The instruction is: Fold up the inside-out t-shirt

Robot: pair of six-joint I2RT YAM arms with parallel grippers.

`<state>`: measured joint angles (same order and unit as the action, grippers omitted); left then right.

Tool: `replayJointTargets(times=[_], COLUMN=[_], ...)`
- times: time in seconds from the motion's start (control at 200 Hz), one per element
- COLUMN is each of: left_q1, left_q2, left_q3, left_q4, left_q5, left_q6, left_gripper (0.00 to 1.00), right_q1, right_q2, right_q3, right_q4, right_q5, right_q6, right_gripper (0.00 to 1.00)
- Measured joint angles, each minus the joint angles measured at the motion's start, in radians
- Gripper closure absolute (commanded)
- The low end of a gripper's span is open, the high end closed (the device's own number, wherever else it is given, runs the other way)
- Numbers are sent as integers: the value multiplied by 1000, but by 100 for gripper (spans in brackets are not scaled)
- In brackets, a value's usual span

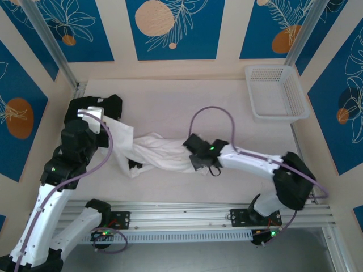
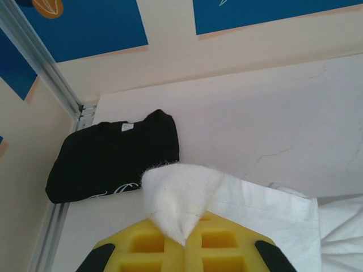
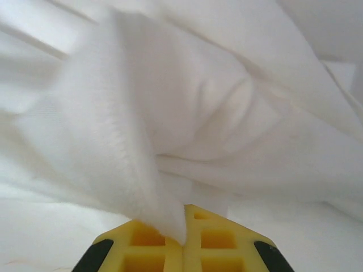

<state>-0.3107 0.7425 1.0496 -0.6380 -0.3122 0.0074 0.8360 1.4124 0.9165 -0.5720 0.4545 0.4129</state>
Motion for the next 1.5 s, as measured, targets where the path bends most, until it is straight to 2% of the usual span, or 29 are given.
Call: replayJointTargets(times=[0.11,0.195,0.35,0.48,0.59,0.705,0.875,0.995,1.1,1.21,1.33,1.5], left_q1=[8,14,19,20,21,21,23,23,25,26,29,32], left_q2=[8,11,18,32,34,33,33,33,36,40,40,40], left_q3=[0,0,-2,-3,-8,-14,-21,-28,-30,-32,-32,-32], left_q4=[-7,-11,-11,-9,-9,-6,-6,-5,-5,0,2,2], left_q5=[-19,-29,-24,5,28,47,66,77,81,88,100,111], left_q6=[3,3,3,2,0,-1,-2,-2,-2,-2,-2,-5], left_gripper=[100,100,100,100,100,100,100,100,100,100,100,100], right_q1=[-192,-311,-368,-384,-420,-459,-468,-454,-398,-279,-181,-154], right_q2=[-130,-154,-60,124,255,292,227,117,4,-77,-75,-15], right_q3=[-68,-87,-87,-39,33,78,99,73,24,-15,-16,-16], right_q4=[140,233,385,429,429,401,311,264,242,207,171,155], right_q5=[-342,-589,-933,-1043,-1025,-909,-668,-554,-489,-419,-354,-288], right_q6=[-22,-21,14,68,100,104,55,17,-8,-22,-25,-26], right_gripper=[100,100,100,99,94,86,75,70,65,63,62,63])
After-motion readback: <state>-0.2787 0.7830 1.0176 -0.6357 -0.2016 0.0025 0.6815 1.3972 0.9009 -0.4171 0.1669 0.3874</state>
